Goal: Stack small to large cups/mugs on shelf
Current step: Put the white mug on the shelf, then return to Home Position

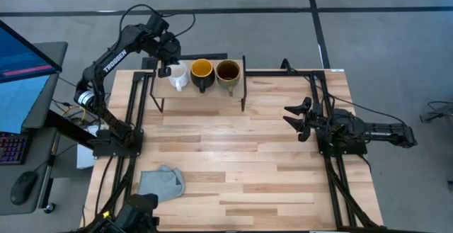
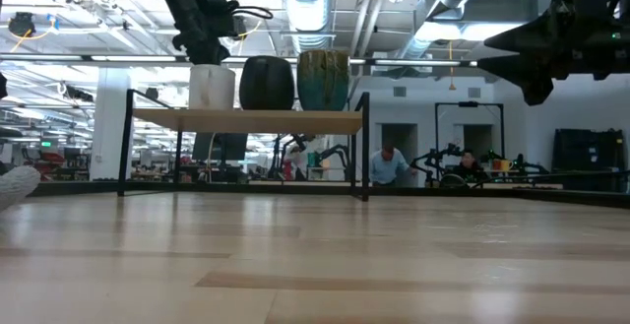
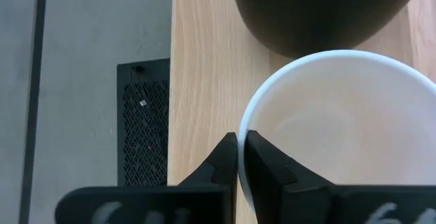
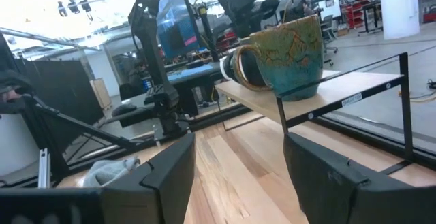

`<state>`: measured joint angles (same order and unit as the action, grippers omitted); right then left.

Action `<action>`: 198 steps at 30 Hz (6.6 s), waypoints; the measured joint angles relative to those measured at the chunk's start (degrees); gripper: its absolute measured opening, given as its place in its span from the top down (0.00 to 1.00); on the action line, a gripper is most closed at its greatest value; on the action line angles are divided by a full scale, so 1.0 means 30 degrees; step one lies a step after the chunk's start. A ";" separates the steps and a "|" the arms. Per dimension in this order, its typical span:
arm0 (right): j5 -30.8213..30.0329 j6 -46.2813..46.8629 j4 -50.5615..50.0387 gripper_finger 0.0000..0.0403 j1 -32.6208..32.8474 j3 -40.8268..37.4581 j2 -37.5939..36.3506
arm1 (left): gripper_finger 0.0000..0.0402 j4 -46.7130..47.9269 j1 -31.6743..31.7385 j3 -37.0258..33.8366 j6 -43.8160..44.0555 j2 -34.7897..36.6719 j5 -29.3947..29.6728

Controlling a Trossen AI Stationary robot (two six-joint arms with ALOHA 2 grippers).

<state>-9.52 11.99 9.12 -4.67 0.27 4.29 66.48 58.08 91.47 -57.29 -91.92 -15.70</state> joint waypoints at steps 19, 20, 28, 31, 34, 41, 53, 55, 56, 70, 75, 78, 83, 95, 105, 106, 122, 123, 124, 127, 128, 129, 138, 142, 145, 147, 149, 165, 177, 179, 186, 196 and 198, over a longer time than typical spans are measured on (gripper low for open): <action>0.0000 -0.0146 0.0045 0.39 0.0003 -0.0004 -0.0004 | 0.93 -0.0627 0.0000 -0.0039 0.0988 -0.0036 -0.0692; 0.0000 -0.0146 0.0045 0.39 0.0000 -0.0001 -0.0001 | 0.93 -0.0625 0.0000 -0.0039 0.0988 -0.0036 -0.0699; -0.0144 -0.0635 0.0045 0.39 0.0001 0.0000 -0.0006 | 0.93 -0.0627 0.0000 -0.0039 0.0988 -0.0036 -0.0729; -0.0442 -0.0646 0.0047 0.39 0.0000 -0.0003 -0.0005 | 0.93 -0.0634 -0.0007 -0.0032 0.1001 -0.0036 -0.0663; -0.0437 -0.0647 0.0051 0.39 0.0000 0.0000 -0.0006 | 0.93 -0.0641 -0.0007 -0.0032 0.0995 -0.0029 -0.0634; -0.0437 -0.0641 0.0045 0.39 0.0000 -0.0007 -0.0007 | 0.93 -0.0634 -0.0007 -0.0025 0.0923 -0.0029 -0.0612; -0.0437 -0.0642 0.0045 0.39 0.0002 0.0000 -0.0007 | 0.82 -0.0049 -0.0029 -0.0127 0.0385 -0.0109 -0.0197; -0.0437 -0.0641 0.0045 0.39 0.0001 -0.0001 -0.0006 | 0.82 -0.0029 -0.0022 -0.0127 0.0258 -0.0109 -0.0040; -0.0437 -0.0641 0.0045 0.39 0.0001 -0.0007 -0.0001 | 0.82 -0.0029 -0.0022 -0.0118 0.0260 -0.0108 -0.0029; -0.0437 -0.0645 0.0052 0.39 0.0004 0.0000 -0.0007 | 0.82 -0.0146 -0.0022 -0.0046 0.0270 -0.0058 -0.0099; -0.0437 -0.0648 0.0052 0.39 0.0000 0.0000 -0.0002 | 0.82 -0.0146 -0.0022 -0.0039 0.0334 -0.0044 -0.0125; -0.0437 -0.0653 0.0050 0.39 0.0005 0.0000 -0.0002 | 0.80 -0.0146 -0.0015 -0.0032 0.0340 -0.0029 -0.0131; -0.0437 -0.0656 0.0052 0.39 0.0001 -0.0006 -0.0006 | 0.72 -0.0172 -0.0015 -0.0025 0.0725 -0.0029 -0.0131; -0.0437 -0.0656 0.0052 0.39 0.0000 0.0000 -0.0007 | 0.51 -0.0182 -0.0151 -0.0025 0.1499 -0.0022 -0.0036; -0.0436 -0.0670 0.0009 0.39 0.0000 0.0000 -0.0007 | 0.50 -0.0020 -0.0168 -0.0003 0.2431 0.0051 -0.0017; -0.0436 -0.0670 -0.0012 0.39 0.0000 0.0000 -0.0007 | 0.50 0.0162 -0.0168 0.0009 0.2431 0.0051 -0.0007; -0.0430 -0.0678 -0.0021 0.39 0.0000 -0.0004 0.0000 | 0.50 0.3844 -0.0219 0.4983 0.3866 0.0051 -0.0564; -0.0430 -0.0678 -0.0021 0.39 0.0004 -0.0004 0.0000 | 0.50 0.3969 -0.0209 0.5430 0.4203 0.0058 -0.1133; -0.0430 -0.0678 -0.0018 0.39 0.0005 -0.0003 -0.0003 | 0.50 0.4189 -0.0204 0.5845 0.4450 0.0052 -0.1892; -0.0424 -0.0678 -0.0021 0.39 0.0007 0.0000 0.0000 | 0.50 0.4337 -0.0217 0.6743 0.5098 0.0217 -0.5647; -0.0423 -0.0678 -0.0021 0.39 0.0002 0.0000 -0.0007 | 0.50 0.4311 -0.0253 0.6901 0.5107 0.0352 -0.7379; -0.0415 -0.0674 -0.0025 0.39 0.0003 -0.0002 0.0000 | 0.50 0.4315 -0.0303 0.6945 0.4847 0.0536 -0.9119; -0.0350 -0.0678 -0.0674 0.39 0.0015 -0.0004 -0.0005 | 0.50 0.4806 -0.2403 0.6120 0.0225 0.3079 -1.6216; -0.0344 -0.1019 -0.1588 0.39 0.0015 -0.0005 0.0000 | 0.50 0.4679 -0.3671 0.4401 0.0106 0.4934 -1.5272; -0.0282 -0.1672 -0.1298 0.39 0.0015 -0.0003 0.0000 | 0.50 0.3730 -0.4268 0.1970 -0.0049 0.6485 -1.5862; -0.0277 -0.2080 -0.1000 0.39 0.0015 -0.0006 -0.0007 | 0.50 0.2687 -0.4444 -0.0150 -0.0150 0.7682 -1.6039; -0.0277 -0.2273 -0.0859 0.39 0.0015 0.0000 -0.0007 | 0.50 0.1149 -0.4640 -0.2460 -0.0032 0.8828 -1.6342; -0.0146 -0.1982 -0.0888 0.39 0.0022 -0.0007 -0.0007 | 0.50 -1.4719 -1.0340 -1.7242 0.8190 1.5164 -1.3526; 0.0827 -0.3517 -0.1188 0.39 0.0044 -0.0002 -0.0007 | 0.50 -2.0353 -1.3751 -2.3220 1.2334 1.8808 -0.8523; 0.1302 -0.3715 -0.1183 0.39 0.0044 -0.0004 -0.0007 | 0.50 -2.0683 -1.3552 -2.3512 1.2328 1.9278 -0.8655; 0.2264 -0.4477 -0.1157 0.39 0.0024 0.0000 -0.0007 | 0.50 -2.0928 -1.1955 -2.3703 1.1976 1.9531 -0.9996; 0.1263 -0.4386 -0.1026 0.39 -0.1302 -0.0003 -0.0007 | 0.50 -2.2522 -0.9661 -2.4270 1.5884 1.9547 -0.2460; 0.1221 -0.4379 -0.1026 0.39 -0.1552 -0.0006 -0.0007 | 0.50 -2.5025 -0.9665 -2.5423 1.6651 1.9655 -0.1928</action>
<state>-5.86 -1.15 6.04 -9.32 0.26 4.27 -8.60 29.09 15.20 -7.34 -32.95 -21.49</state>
